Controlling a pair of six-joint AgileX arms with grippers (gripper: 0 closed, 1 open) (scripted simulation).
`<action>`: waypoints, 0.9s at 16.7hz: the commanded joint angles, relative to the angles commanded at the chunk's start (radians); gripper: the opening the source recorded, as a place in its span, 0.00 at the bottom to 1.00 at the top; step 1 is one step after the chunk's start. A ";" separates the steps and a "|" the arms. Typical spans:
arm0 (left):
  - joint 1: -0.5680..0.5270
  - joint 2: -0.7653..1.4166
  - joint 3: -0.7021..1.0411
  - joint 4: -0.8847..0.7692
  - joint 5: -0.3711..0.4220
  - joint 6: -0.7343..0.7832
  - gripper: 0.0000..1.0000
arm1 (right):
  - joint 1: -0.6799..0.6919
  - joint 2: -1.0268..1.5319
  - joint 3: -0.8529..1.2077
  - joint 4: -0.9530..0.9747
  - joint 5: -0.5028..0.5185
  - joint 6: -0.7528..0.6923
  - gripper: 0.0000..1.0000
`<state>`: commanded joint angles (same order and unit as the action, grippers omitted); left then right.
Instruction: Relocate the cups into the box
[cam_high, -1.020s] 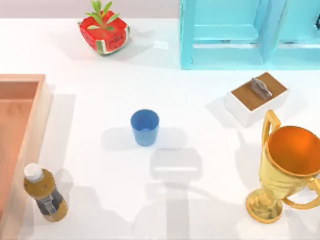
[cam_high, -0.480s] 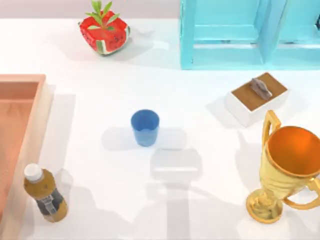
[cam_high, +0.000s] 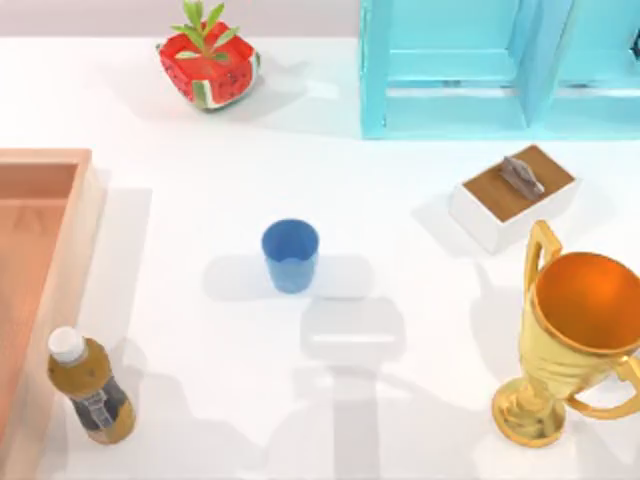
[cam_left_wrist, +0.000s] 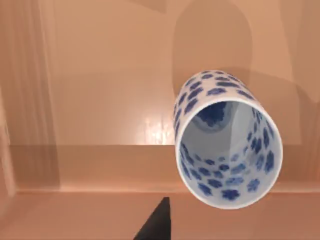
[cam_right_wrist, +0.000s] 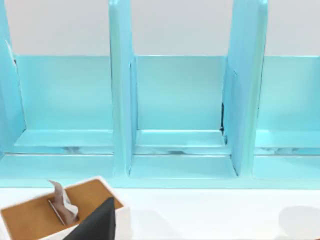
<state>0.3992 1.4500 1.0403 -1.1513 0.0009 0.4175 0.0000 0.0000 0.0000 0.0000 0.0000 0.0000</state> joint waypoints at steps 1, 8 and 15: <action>0.000 0.000 0.000 0.000 0.000 0.000 0.98 | 0.000 0.000 0.000 0.000 0.000 0.000 1.00; 0.000 0.000 0.000 0.000 0.000 0.000 1.00 | 0.000 0.000 0.000 0.000 0.000 0.000 1.00; 0.001 0.007 0.120 -0.117 -0.001 -0.002 1.00 | 0.000 0.000 0.000 0.000 0.000 0.000 1.00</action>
<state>0.4007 1.4573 1.1608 -1.2680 -0.0001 0.4158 0.0000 0.0000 0.0000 0.0000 0.0000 0.0000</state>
